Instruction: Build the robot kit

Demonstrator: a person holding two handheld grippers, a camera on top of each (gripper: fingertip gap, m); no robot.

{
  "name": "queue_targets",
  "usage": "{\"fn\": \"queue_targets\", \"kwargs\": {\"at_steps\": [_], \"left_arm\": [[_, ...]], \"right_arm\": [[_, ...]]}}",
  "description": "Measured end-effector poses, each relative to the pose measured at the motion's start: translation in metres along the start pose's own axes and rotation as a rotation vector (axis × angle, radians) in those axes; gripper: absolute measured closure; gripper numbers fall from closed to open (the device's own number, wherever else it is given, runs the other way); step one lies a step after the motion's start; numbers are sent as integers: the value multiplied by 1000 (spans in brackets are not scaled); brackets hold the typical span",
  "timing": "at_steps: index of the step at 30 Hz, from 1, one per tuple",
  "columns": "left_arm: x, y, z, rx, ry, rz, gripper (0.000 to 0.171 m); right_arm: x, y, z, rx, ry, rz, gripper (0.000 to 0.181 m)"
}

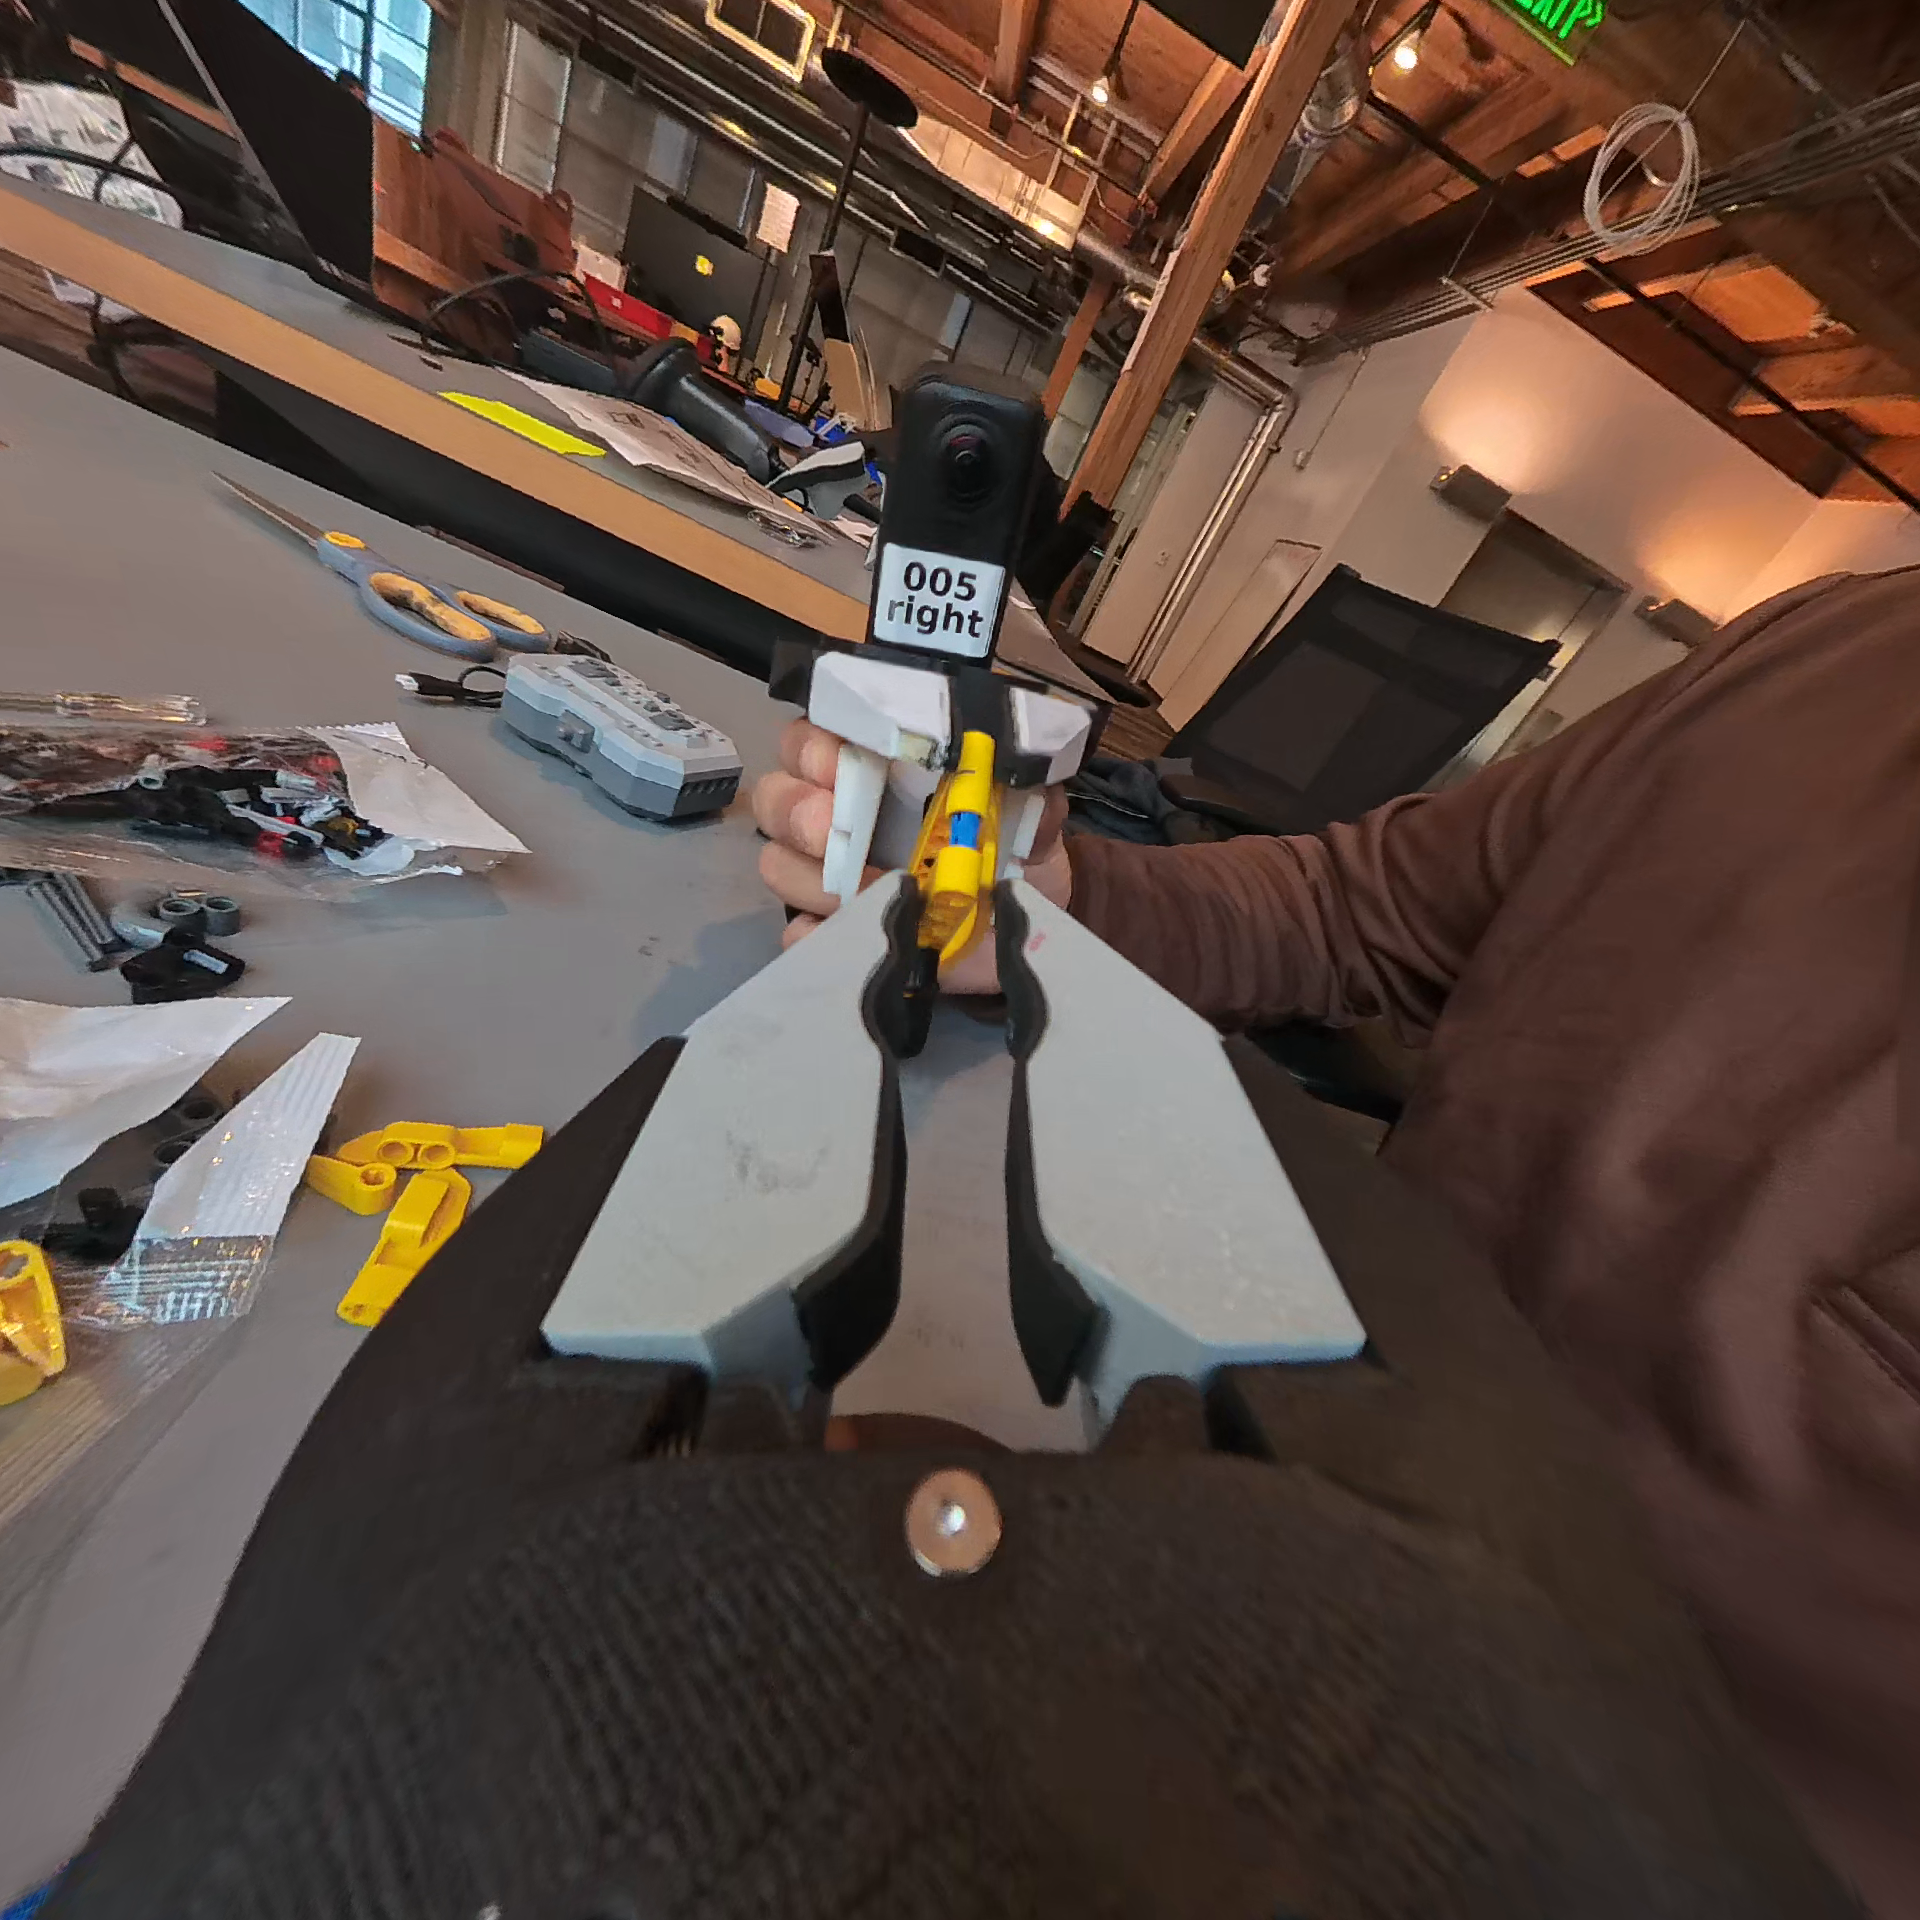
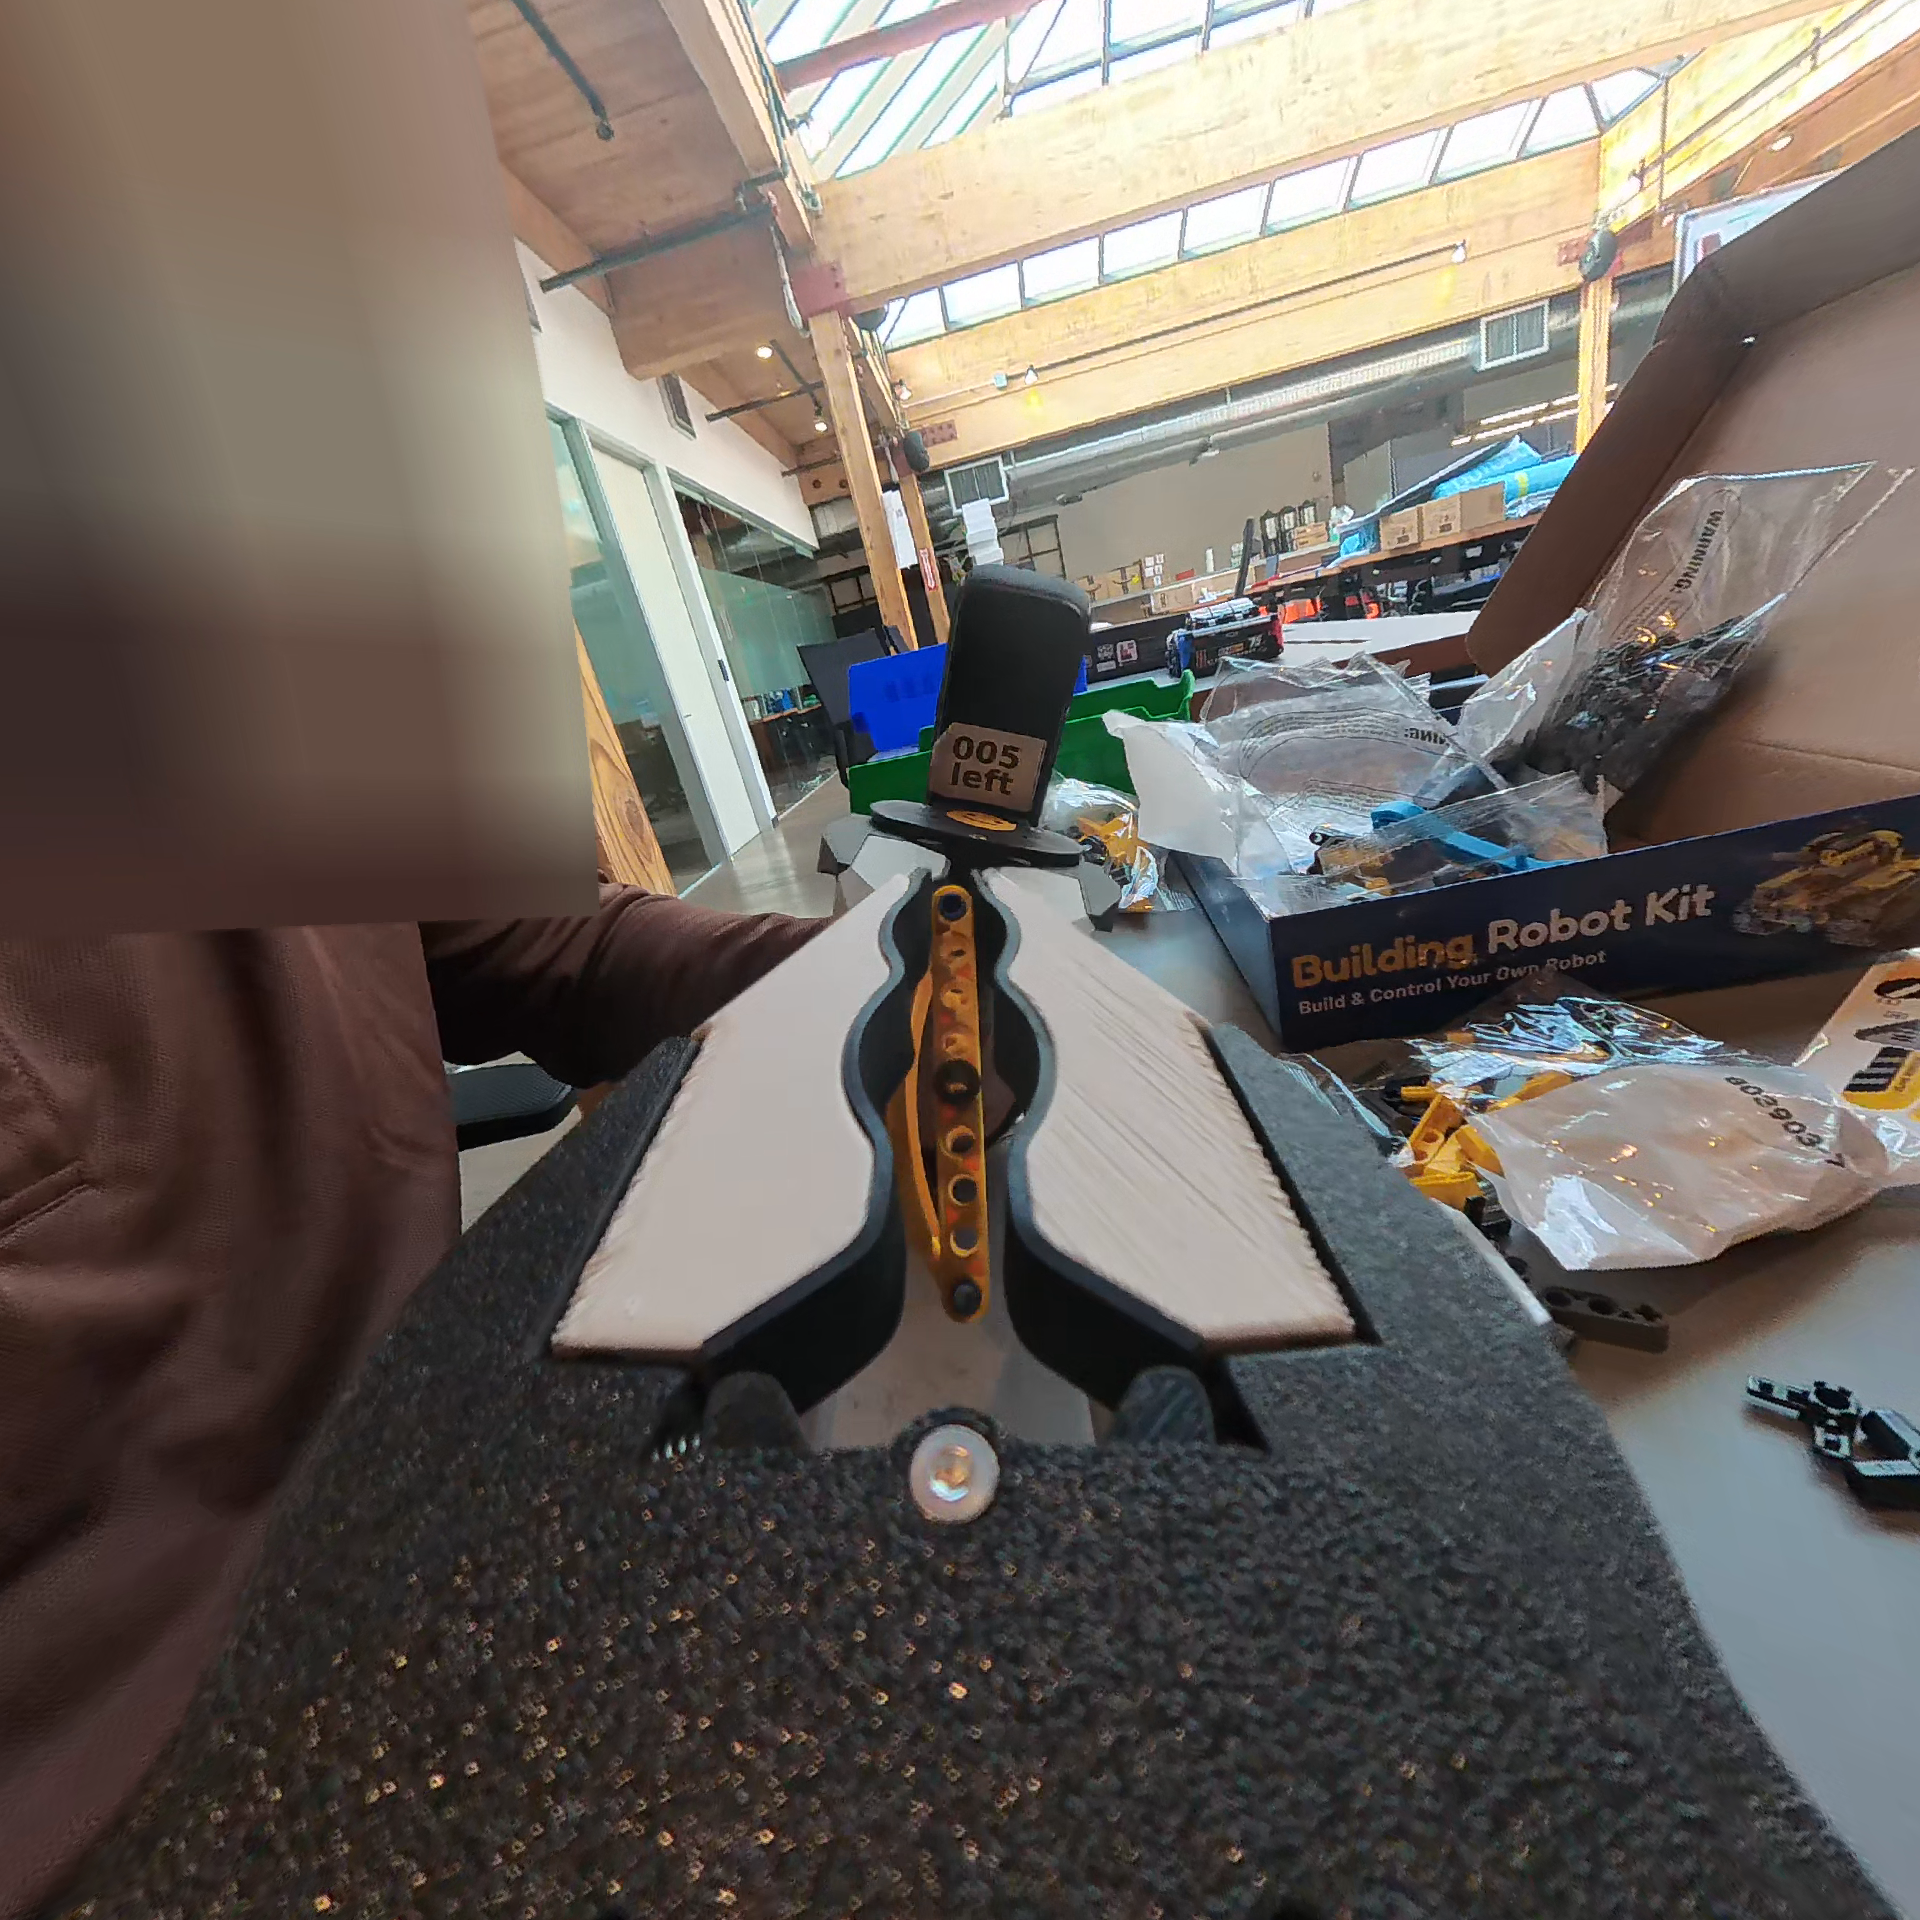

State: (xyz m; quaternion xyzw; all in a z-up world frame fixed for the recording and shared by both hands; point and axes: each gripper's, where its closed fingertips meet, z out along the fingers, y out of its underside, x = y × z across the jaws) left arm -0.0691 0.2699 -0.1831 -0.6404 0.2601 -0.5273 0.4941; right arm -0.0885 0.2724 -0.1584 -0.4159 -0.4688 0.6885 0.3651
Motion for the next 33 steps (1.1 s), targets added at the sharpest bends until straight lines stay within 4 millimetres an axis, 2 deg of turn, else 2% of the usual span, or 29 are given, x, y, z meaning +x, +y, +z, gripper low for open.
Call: {"fn": "queue_targets", "kwargs": {"at_steps": [6,13,19,24,28,33], "left_arm": [[1,-2,-4,-5,-11,56,161],[0,-7,-11,14,-8,18,162],[-9,4,-14,-76,-105,166,163],[-11,7,-14,-108,-149,254,163],[-8,4,-13,-89,-160,325,163],[-9,7,-12,-116,-187,388,163]], "right_arm": [[0,2,-2,-27,4,-19,175],[1,8,-4,-69,5,-17,175],[8,21,-6,-155,30,4,174],[8,21,-8,-160,18,36,176],[9,27,-7,-205,24,46,162],[7,28,-7,-215,15,56,170]]}}
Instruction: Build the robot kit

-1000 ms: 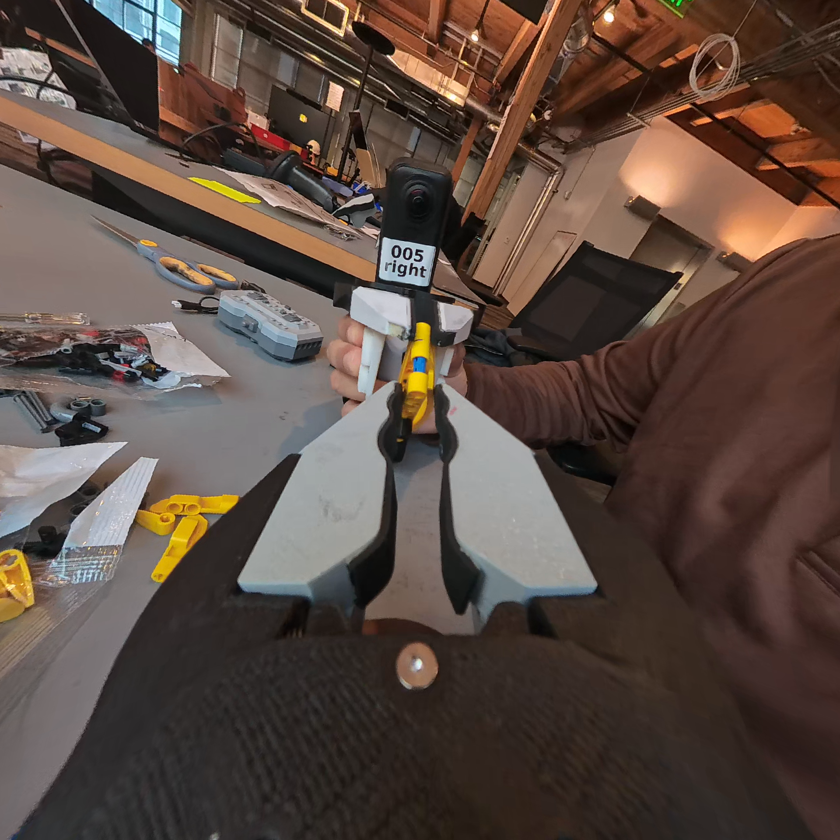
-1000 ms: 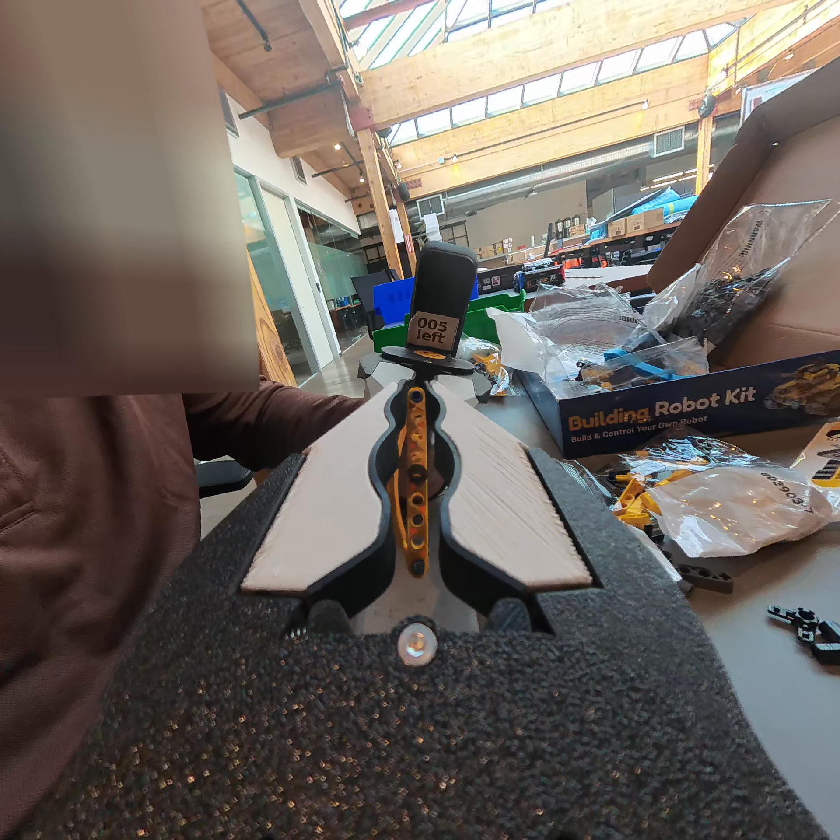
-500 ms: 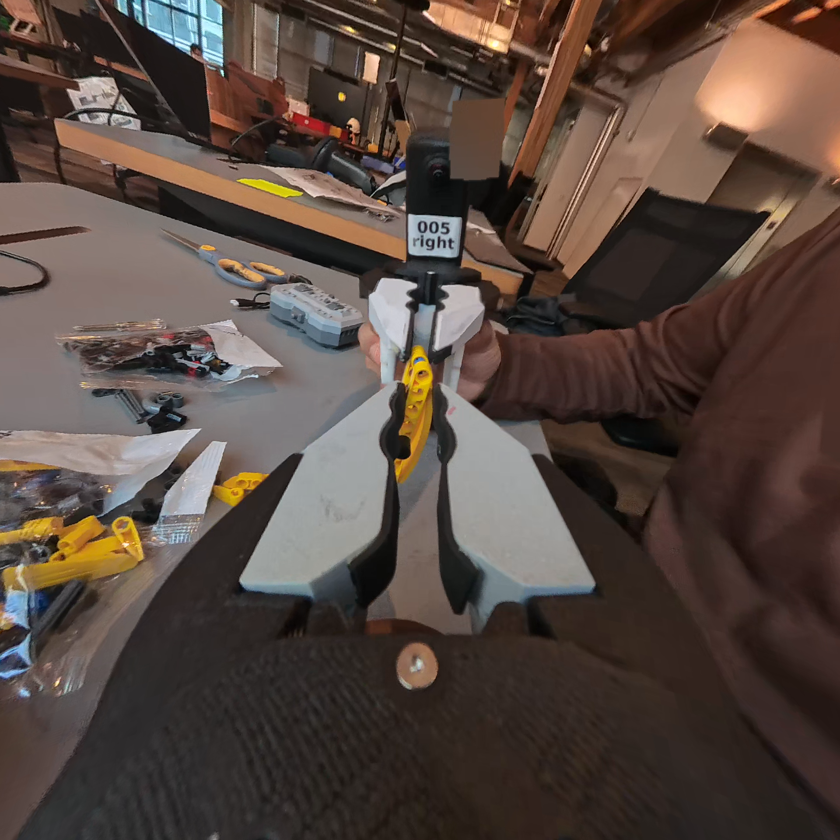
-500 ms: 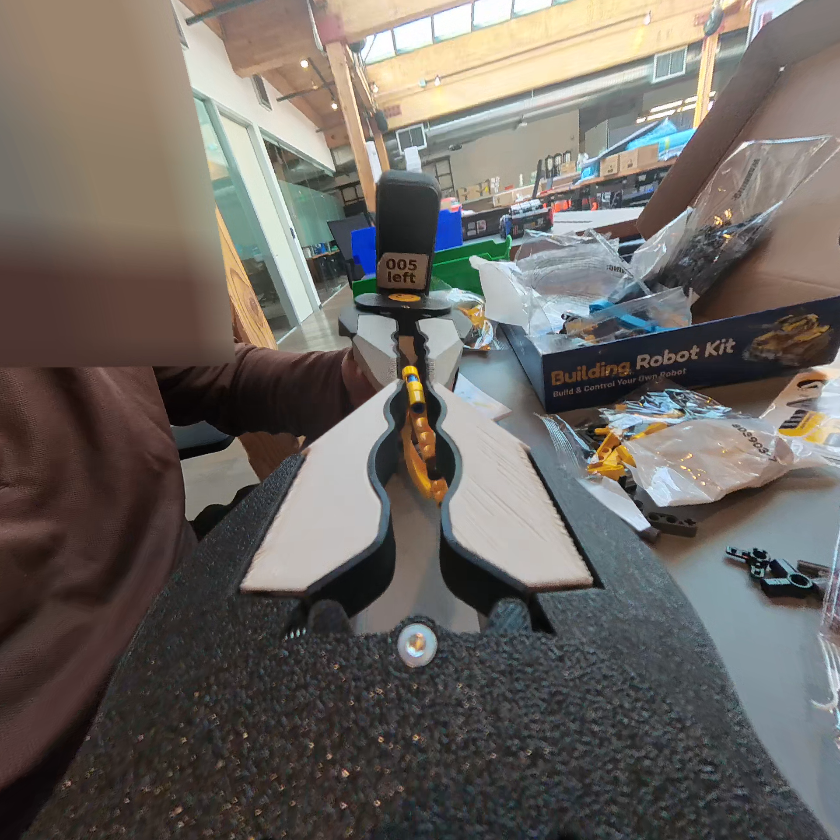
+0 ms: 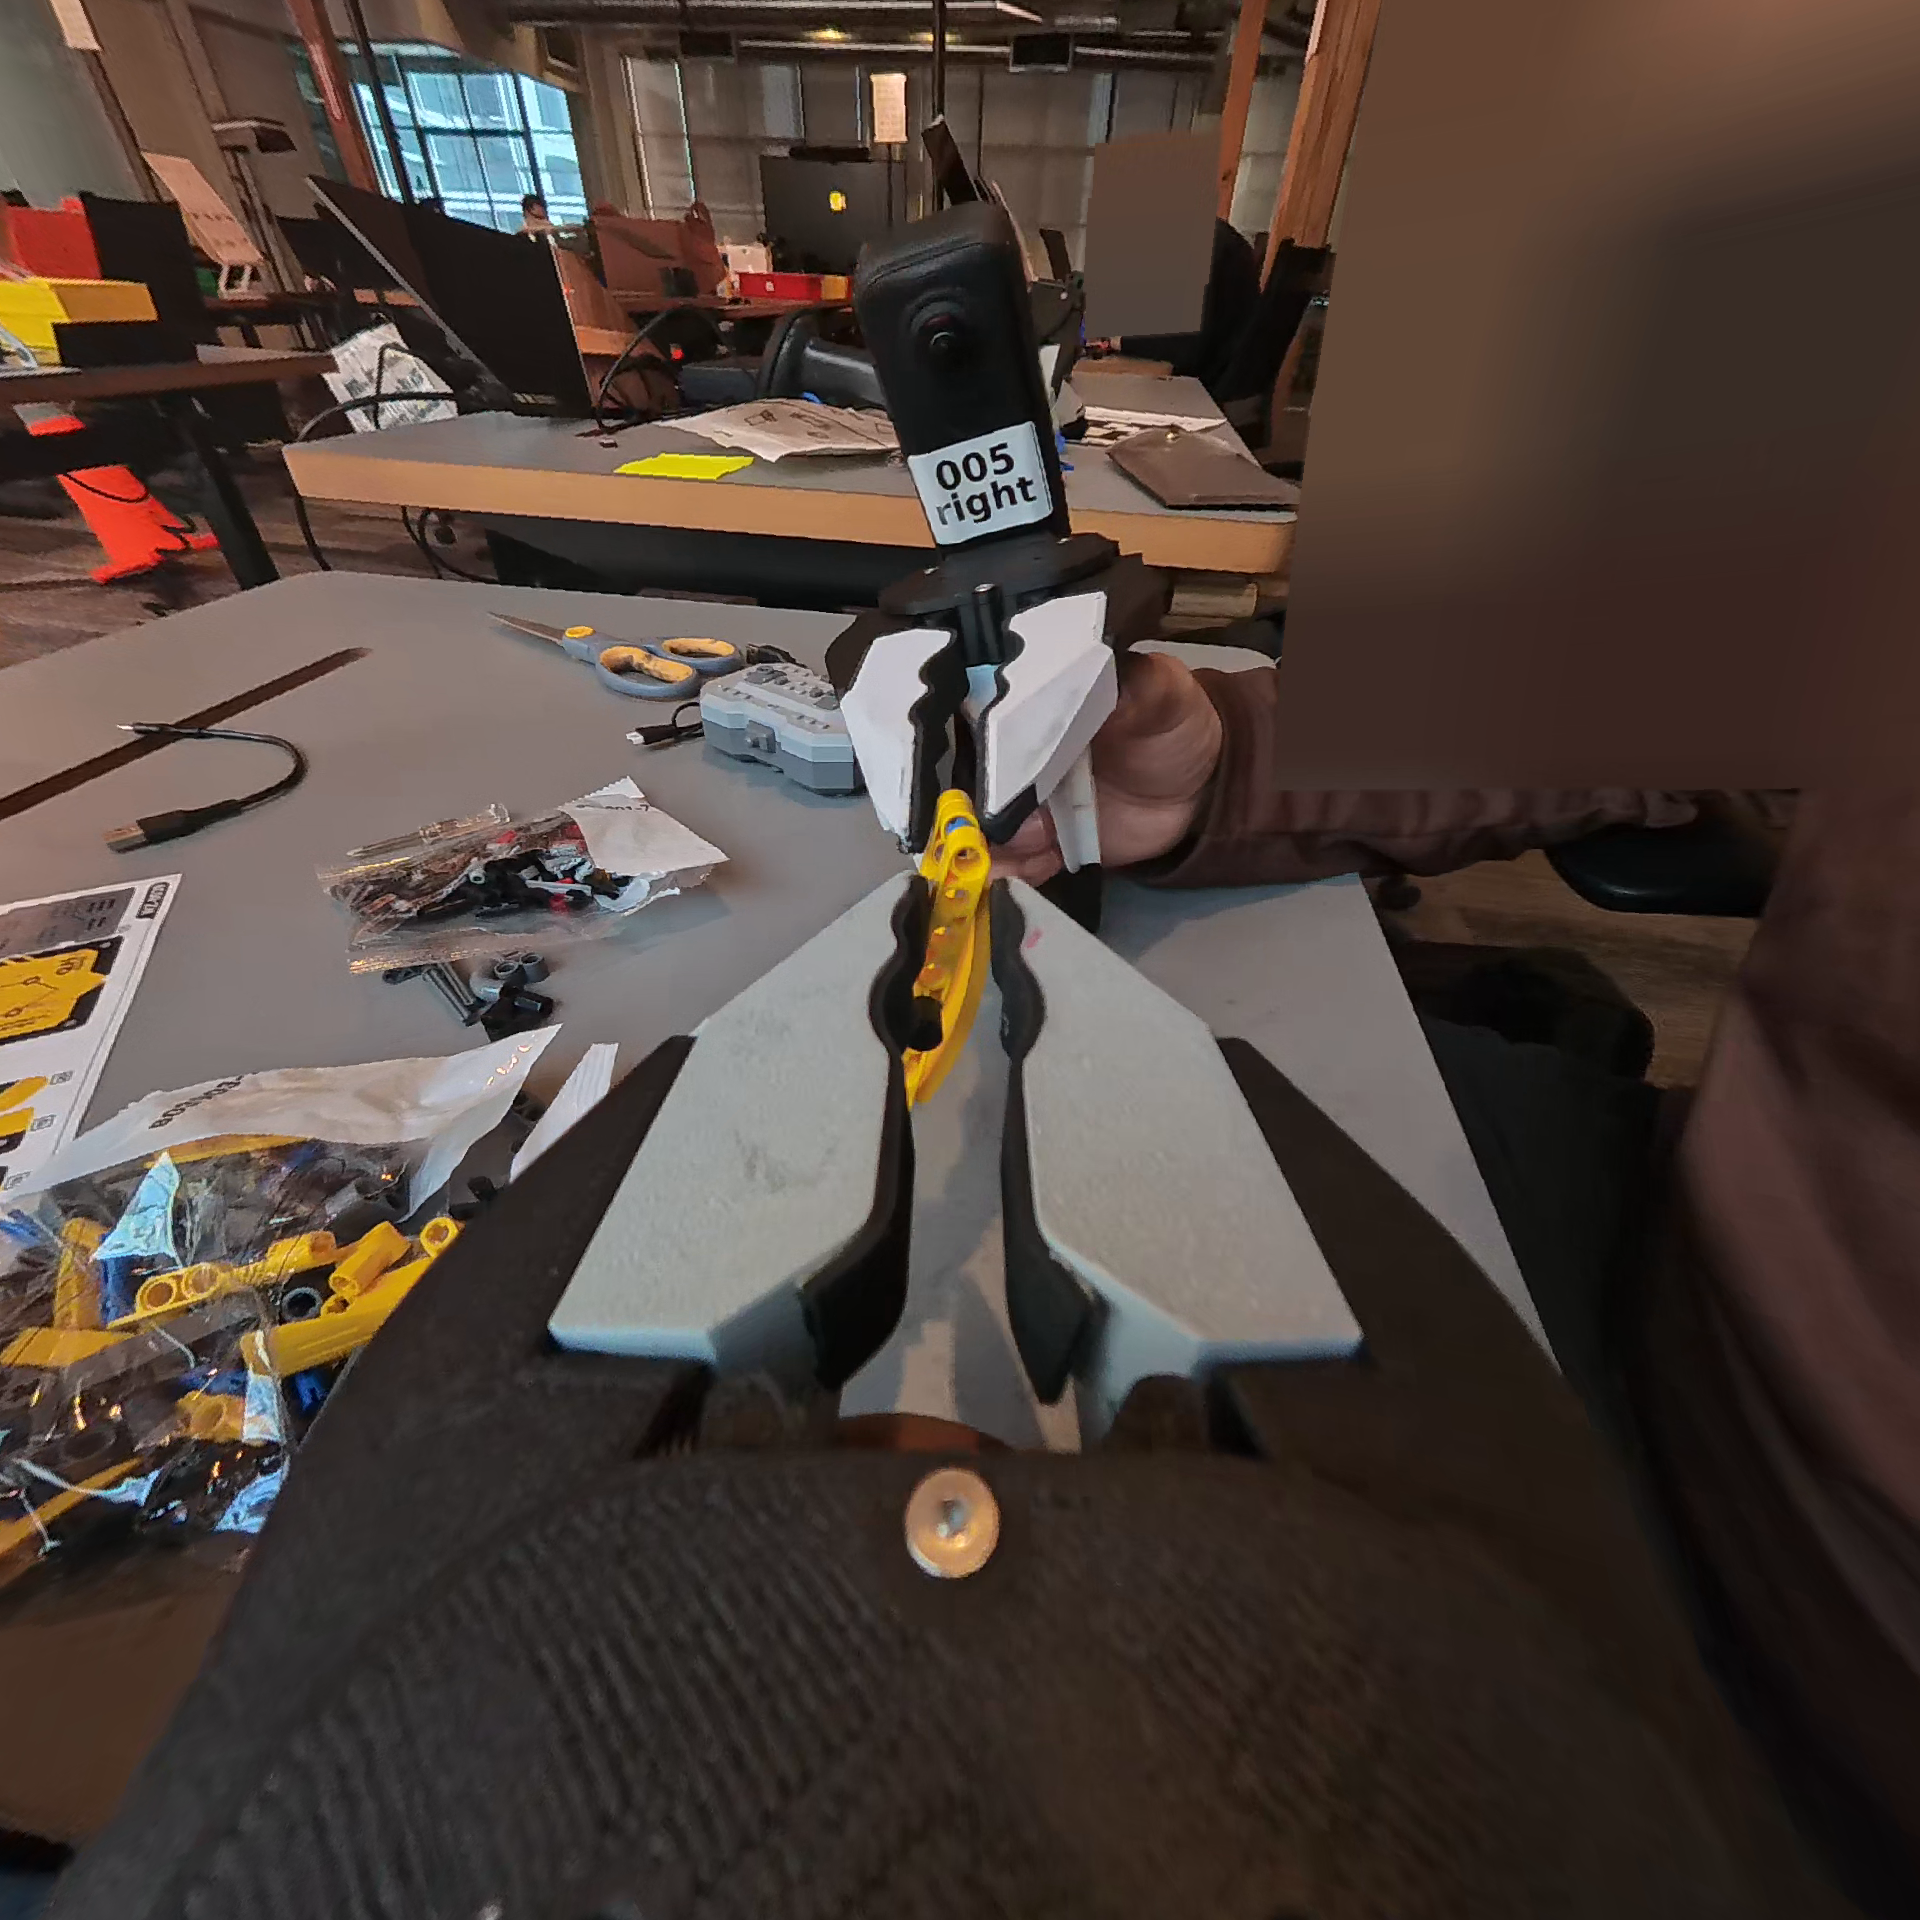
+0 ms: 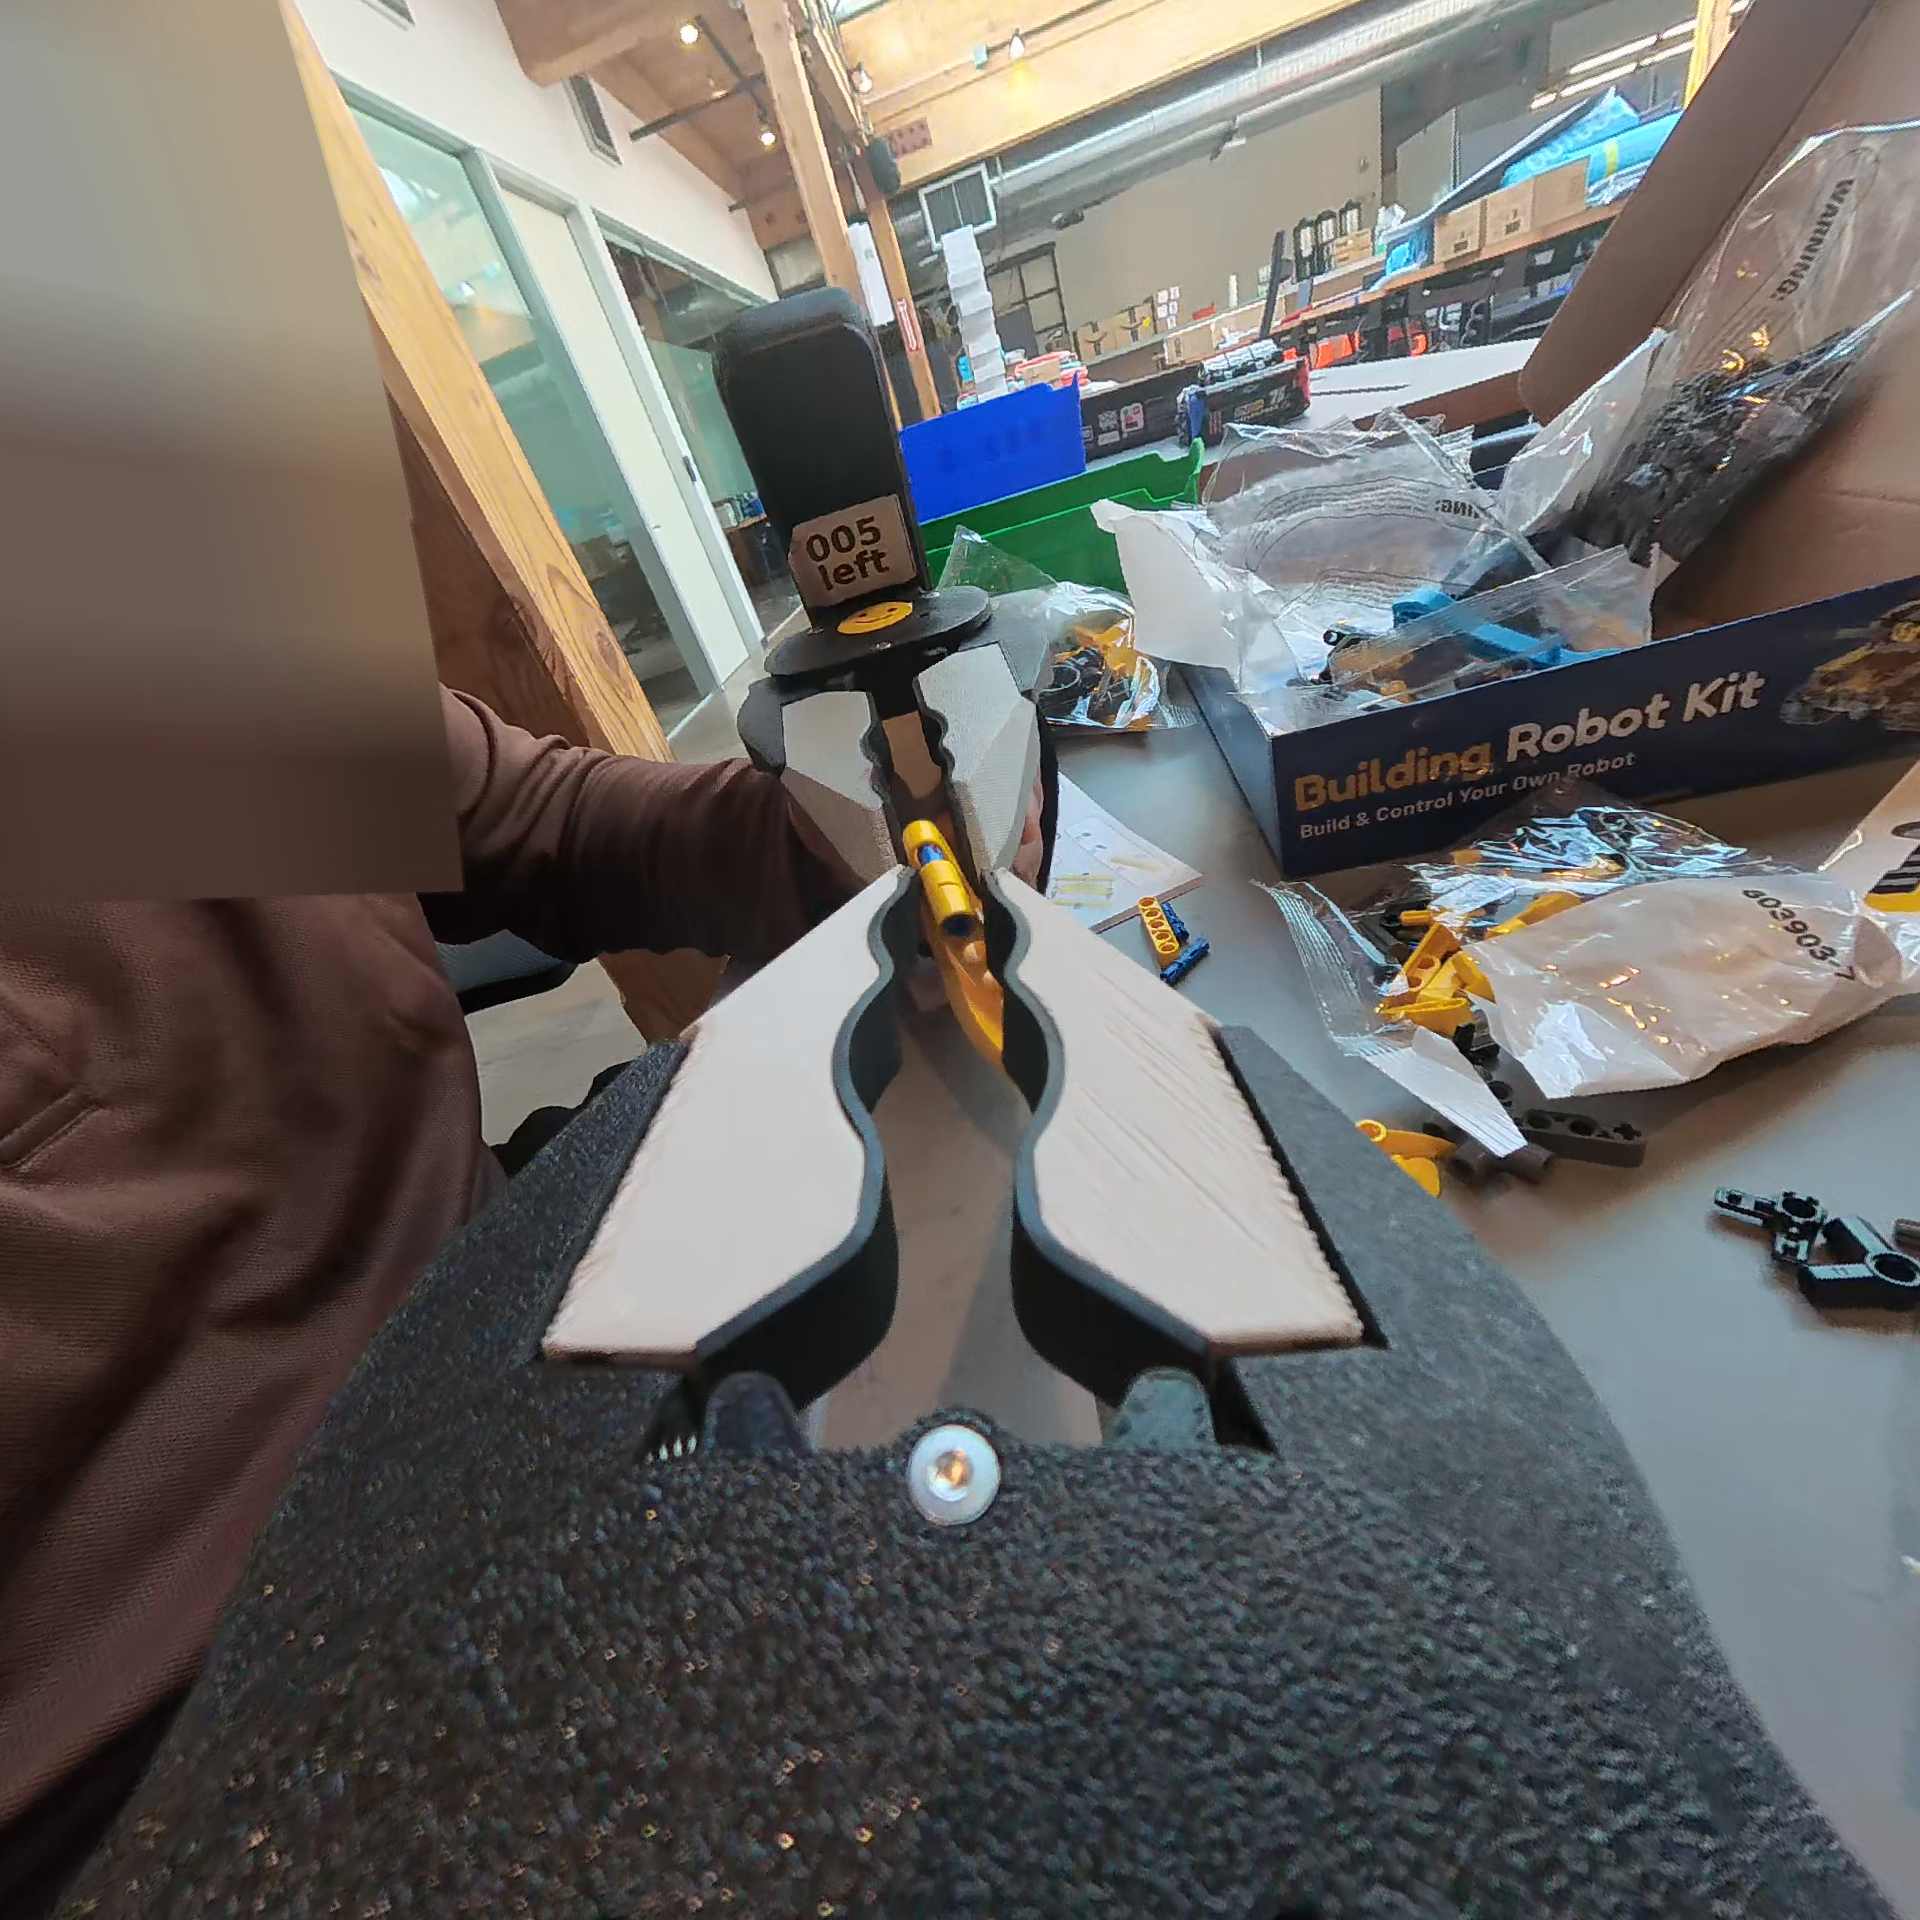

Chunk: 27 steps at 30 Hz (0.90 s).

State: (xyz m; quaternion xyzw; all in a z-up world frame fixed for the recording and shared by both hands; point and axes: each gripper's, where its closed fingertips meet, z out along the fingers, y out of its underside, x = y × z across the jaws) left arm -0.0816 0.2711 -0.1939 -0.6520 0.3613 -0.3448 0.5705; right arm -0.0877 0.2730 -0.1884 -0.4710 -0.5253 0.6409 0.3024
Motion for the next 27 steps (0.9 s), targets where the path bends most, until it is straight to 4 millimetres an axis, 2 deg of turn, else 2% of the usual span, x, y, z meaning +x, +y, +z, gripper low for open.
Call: {"fn": "queue_targets", "kwargs": {"at_steps": [20,27], "left_arm": [[-2,9,2,-43,-6,-11,163],[-3,9,2,-46,-15,2,163]], "right_arm": [[4,3,1,-10,-4,75,170],[4,5,1,-31,12,47,168]]}}
